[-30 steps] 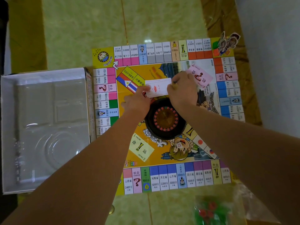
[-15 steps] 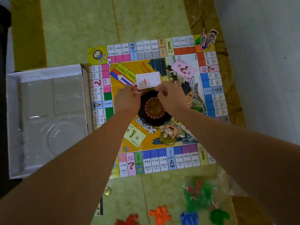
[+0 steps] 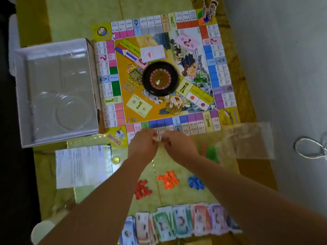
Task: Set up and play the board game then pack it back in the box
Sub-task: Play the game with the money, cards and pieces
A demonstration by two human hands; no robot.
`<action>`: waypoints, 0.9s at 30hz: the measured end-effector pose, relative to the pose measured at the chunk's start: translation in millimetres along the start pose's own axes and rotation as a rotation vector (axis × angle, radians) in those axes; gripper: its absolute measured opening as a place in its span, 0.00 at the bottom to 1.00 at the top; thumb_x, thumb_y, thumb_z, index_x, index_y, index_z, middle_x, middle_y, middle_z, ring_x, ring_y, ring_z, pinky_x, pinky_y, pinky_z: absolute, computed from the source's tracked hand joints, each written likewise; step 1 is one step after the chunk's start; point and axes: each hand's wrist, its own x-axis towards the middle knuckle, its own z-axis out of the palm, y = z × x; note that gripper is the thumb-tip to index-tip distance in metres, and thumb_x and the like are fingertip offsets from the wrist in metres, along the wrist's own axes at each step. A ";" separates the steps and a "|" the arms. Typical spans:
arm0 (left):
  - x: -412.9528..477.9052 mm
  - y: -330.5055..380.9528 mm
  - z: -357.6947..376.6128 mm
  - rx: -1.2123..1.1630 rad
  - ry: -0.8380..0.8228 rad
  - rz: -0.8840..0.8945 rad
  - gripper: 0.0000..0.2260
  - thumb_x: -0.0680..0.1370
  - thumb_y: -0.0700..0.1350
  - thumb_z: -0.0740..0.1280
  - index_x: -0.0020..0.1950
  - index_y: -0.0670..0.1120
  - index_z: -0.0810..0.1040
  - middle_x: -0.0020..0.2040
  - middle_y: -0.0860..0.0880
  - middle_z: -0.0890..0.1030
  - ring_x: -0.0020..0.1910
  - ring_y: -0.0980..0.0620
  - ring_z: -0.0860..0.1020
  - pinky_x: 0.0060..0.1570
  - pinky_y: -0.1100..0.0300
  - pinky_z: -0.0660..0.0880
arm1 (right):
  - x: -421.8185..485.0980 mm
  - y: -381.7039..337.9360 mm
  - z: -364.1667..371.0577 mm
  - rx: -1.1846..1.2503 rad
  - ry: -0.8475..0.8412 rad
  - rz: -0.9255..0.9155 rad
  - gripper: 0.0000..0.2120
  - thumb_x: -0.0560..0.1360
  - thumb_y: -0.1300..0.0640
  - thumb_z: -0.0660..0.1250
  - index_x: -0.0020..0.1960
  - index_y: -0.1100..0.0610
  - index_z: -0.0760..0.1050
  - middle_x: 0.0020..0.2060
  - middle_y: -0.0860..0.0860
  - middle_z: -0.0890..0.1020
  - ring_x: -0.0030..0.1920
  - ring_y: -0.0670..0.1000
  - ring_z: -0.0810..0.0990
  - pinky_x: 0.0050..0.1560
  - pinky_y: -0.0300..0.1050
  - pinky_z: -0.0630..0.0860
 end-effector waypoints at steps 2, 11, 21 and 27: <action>-16.0 -15.0 18.7 0.122 -0.080 0.040 0.19 0.78 0.41 0.61 0.69 0.47 0.70 0.70 0.46 0.69 0.67 0.45 0.69 0.63 0.52 0.68 | -14.6 4.9 20.2 -0.047 -0.032 -0.010 0.14 0.76 0.61 0.58 0.60 0.54 0.74 0.55 0.53 0.80 0.54 0.55 0.78 0.54 0.51 0.77; -46.8 -33.9 54.3 0.134 0.084 0.149 0.23 0.76 0.41 0.62 0.72 0.45 0.69 0.72 0.45 0.68 0.70 0.44 0.64 0.69 0.51 0.62 | -49.1 22.0 43.6 0.085 0.058 -0.024 0.17 0.76 0.63 0.60 0.64 0.57 0.72 0.55 0.54 0.78 0.51 0.55 0.78 0.52 0.51 0.77; -146.7 -15.8 79.9 0.042 0.125 0.079 0.12 0.80 0.43 0.59 0.60 0.44 0.78 0.54 0.42 0.77 0.55 0.42 0.74 0.52 0.49 0.73 | -145.6 51.5 64.8 0.081 -0.045 -0.110 0.11 0.78 0.62 0.61 0.57 0.54 0.77 0.54 0.48 0.80 0.52 0.49 0.79 0.48 0.39 0.75; -231.7 -49.7 118.1 -0.080 0.105 -0.104 0.10 0.80 0.44 0.60 0.55 0.46 0.79 0.48 0.44 0.82 0.48 0.42 0.80 0.48 0.53 0.75 | -207.0 41.1 116.4 0.033 -0.189 -0.187 0.10 0.78 0.63 0.61 0.52 0.56 0.80 0.51 0.52 0.82 0.46 0.50 0.78 0.46 0.43 0.74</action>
